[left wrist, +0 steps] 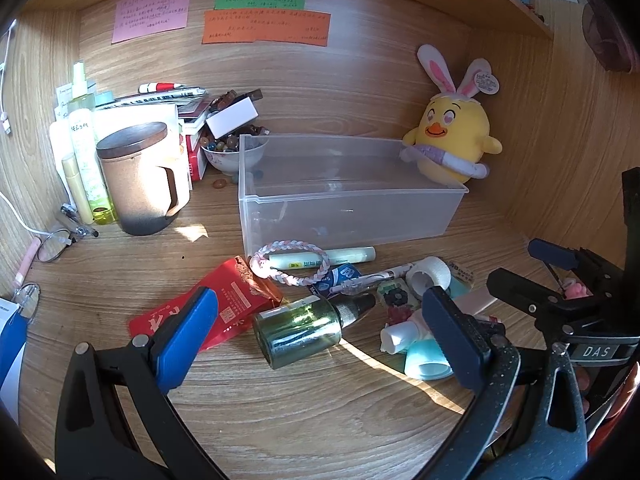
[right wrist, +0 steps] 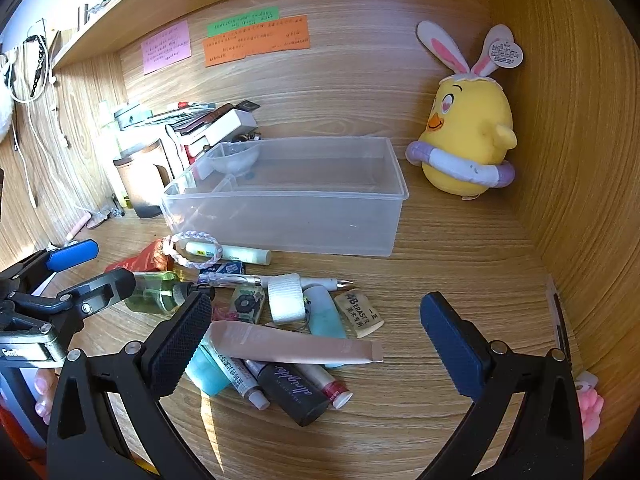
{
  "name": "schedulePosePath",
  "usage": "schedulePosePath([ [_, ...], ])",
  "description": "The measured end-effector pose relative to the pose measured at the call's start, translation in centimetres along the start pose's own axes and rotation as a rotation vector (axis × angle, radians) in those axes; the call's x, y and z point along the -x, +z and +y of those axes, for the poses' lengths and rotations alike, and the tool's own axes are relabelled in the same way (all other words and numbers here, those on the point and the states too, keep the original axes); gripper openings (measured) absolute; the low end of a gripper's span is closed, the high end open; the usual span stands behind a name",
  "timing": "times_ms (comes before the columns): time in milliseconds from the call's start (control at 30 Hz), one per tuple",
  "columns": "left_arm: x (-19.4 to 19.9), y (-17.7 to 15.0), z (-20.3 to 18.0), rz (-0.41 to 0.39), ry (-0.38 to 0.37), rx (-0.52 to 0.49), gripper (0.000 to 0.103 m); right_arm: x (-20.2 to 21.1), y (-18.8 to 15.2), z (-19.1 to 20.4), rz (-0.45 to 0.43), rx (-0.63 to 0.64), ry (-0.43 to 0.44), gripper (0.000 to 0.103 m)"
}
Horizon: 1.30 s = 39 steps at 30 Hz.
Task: Organize objects
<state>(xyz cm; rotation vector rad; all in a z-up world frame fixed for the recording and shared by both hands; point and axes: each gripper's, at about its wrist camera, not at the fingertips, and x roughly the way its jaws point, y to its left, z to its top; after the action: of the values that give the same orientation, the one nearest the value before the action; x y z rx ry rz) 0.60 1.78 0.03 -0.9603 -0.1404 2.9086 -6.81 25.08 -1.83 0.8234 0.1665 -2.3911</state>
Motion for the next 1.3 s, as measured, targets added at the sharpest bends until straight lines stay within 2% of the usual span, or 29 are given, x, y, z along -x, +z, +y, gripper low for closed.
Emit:
schedulePosePath([
  [1300, -0.32, -0.16, 0.1, 0.025, -0.008, 0.005, 0.103, -0.21, 0.01, 0.37, 0.012, -0.004, 0.031, 0.103],
])
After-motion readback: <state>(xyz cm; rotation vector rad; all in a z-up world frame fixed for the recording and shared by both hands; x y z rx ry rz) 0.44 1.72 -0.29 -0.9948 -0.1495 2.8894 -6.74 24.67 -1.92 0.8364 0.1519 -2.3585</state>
